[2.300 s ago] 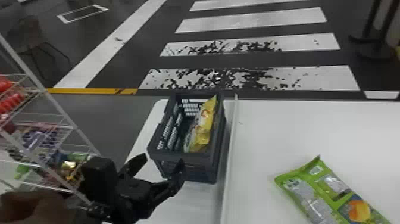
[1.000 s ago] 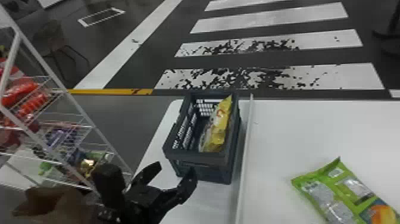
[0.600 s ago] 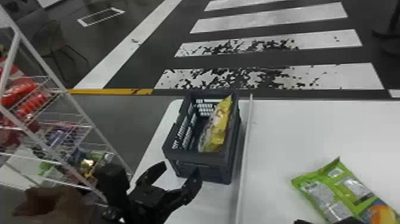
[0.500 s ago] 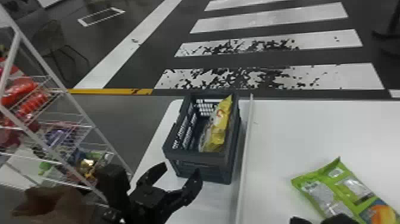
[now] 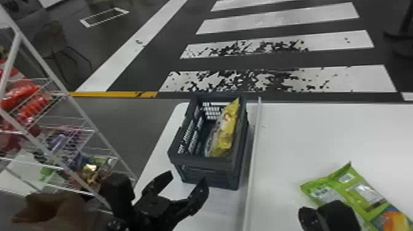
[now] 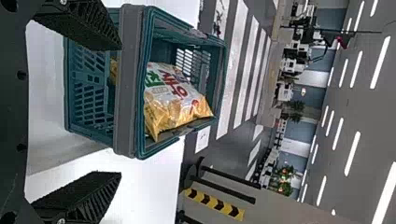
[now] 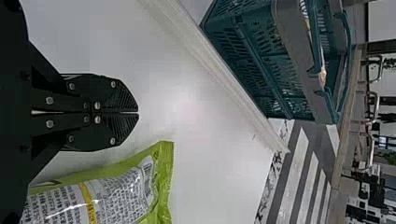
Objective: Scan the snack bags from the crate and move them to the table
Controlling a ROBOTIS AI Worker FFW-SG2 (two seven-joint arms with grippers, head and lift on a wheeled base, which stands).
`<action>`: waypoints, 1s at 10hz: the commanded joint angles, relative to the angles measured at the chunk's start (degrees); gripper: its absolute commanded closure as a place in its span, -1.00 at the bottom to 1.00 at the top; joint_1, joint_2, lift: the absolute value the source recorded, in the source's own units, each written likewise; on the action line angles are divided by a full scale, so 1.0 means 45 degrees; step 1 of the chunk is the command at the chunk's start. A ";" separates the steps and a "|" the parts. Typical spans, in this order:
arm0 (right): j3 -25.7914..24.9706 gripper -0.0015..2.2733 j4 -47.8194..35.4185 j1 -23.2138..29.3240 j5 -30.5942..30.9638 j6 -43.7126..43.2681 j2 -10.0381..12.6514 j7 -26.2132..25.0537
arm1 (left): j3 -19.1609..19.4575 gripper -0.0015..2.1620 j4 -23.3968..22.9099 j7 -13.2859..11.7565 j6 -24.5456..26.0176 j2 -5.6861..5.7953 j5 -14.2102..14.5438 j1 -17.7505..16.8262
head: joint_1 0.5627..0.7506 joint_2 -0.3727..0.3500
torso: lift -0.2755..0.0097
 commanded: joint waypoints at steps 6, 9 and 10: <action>-0.0175 0.98 0.1454 -0.1289 -0.0198 0.0321 0.0192 -0.1016 | -0.0078 -0.97 0.0311 -0.0012 -0.0323 -0.0019 0.0044 -0.0136 | 0.41 0.93 | 0.27; -0.0390 0.98 0.2001 -0.2051 -0.0276 0.0907 0.0270 -0.1485 | -0.0293 -0.97 0.0565 -0.0012 -0.0792 -0.0039 0.0044 -0.0155 | 0.41 0.83 | 0.27; -0.0605 0.98 0.2137 -0.2246 -0.0276 0.0985 0.0349 -0.1504 | -0.0332 -0.97 0.0584 -0.0012 -0.0870 -0.0039 0.0025 -0.0155 | 0.41 0.78 | 0.27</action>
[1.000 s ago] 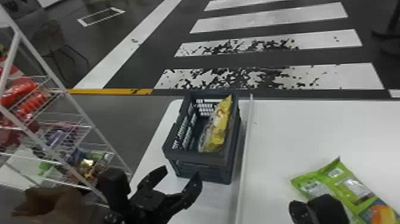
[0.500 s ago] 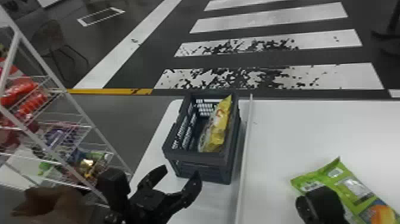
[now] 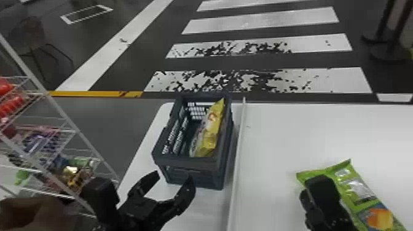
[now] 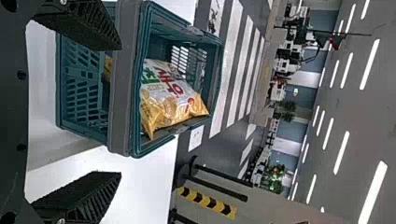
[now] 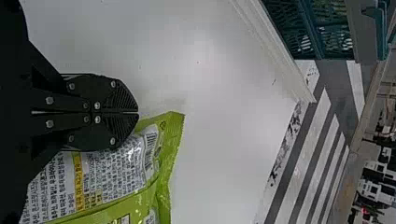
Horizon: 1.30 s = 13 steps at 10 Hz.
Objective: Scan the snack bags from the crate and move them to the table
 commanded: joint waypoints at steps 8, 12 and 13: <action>-0.1249 0.98 0.0823 -0.0832 -0.0963 0.0329 0.0004 -0.0197 | -0.0103 -0.97 0.0100 0.0039 0.0096 0.0020 -0.0044 -0.0215 | 0.41 0.52 | 0.27; -0.1698 0.97 -0.2244 0.0613 -0.1724 0.0798 -0.0386 -0.0041 | -0.0415 -0.97 0.0530 0.0137 0.0096 0.0020 -0.0142 -0.0683 | 0.41 0.53 | 0.27; -0.2128 0.98 -0.2966 0.0867 -0.2135 0.0993 -0.0504 -0.0041 | -0.0552 -0.97 0.0588 0.0176 0.0135 0.0020 -0.0278 -0.0781 | 0.41 0.52 | 0.27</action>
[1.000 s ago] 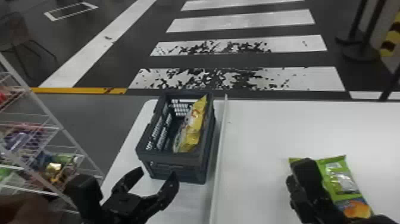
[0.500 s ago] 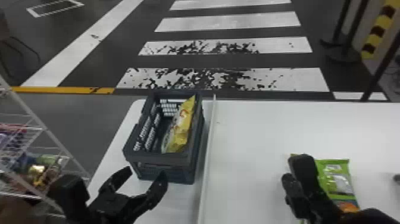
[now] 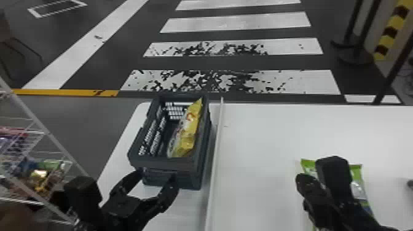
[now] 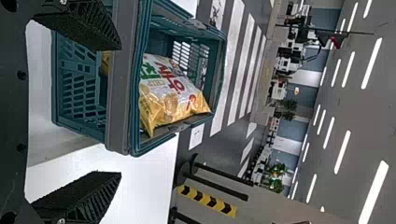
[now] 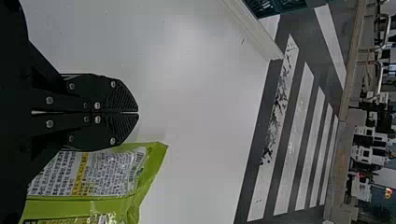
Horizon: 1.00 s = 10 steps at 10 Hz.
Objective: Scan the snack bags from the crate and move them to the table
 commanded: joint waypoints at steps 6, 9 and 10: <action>-0.5231 -0.07 -0.1816 0.1789 -0.3403 0.0046 -0.1169 0.0135 | -0.0239 -0.97 0.0321 -0.0031 -0.0061 0.0059 -0.0124 -0.0147 | 0.41 0.02 | 0.27; -0.6931 -1.00 -0.2011 0.2453 -0.3637 0.0007 -0.1111 0.0721 | -0.0220 -0.97 0.0204 -0.0070 -0.0022 0.0078 -0.0124 -0.0108 | 0.41 -0.30 | 0.27; -0.7146 -1.00 -0.1874 0.2570 -0.3578 -0.0071 -0.1032 0.0955 | -0.0220 -0.97 0.0243 -0.0070 -0.0022 0.0078 -0.0124 -0.0108 | 0.41 -0.40 | 0.27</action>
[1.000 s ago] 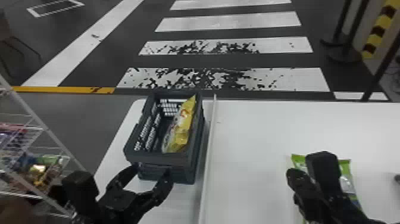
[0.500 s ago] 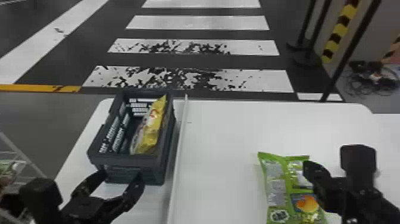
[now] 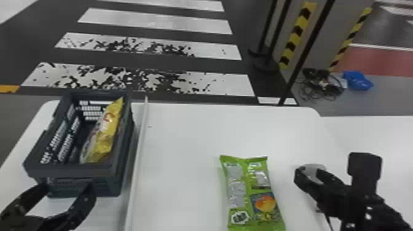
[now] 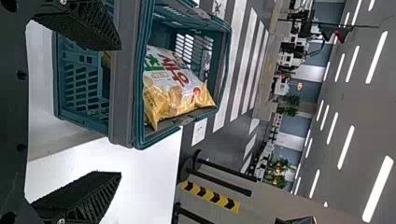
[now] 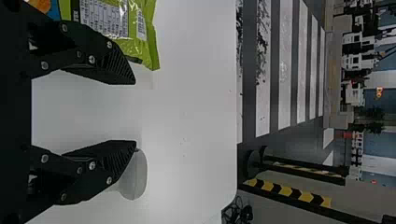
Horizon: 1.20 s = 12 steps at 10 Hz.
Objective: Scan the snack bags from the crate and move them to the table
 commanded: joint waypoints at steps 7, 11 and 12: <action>-0.0791 -1.00 0.3891 -0.1693 0.0345 -0.0645 -0.0099 0.2136 | -0.0038 -0.97 0.0088 -0.0090 0.0013 0.0002 0.0000 -0.0018 | 0.41 -0.62 | 0.27; -0.0713 -1.00 0.5414 -0.2201 0.0794 -0.1934 -0.0958 0.2722 | -0.0019 -0.97 0.0049 -0.0207 0.0013 0.0061 0.0020 0.0079 | 0.41 -0.70 | 0.27; -0.0733 -0.98 0.5590 -0.2221 0.0813 -0.2012 -0.1036 0.2975 | 0.0001 -0.97 0.0030 -0.0207 0.0013 0.0081 0.0059 0.0099 | 0.41 -0.73 | 0.27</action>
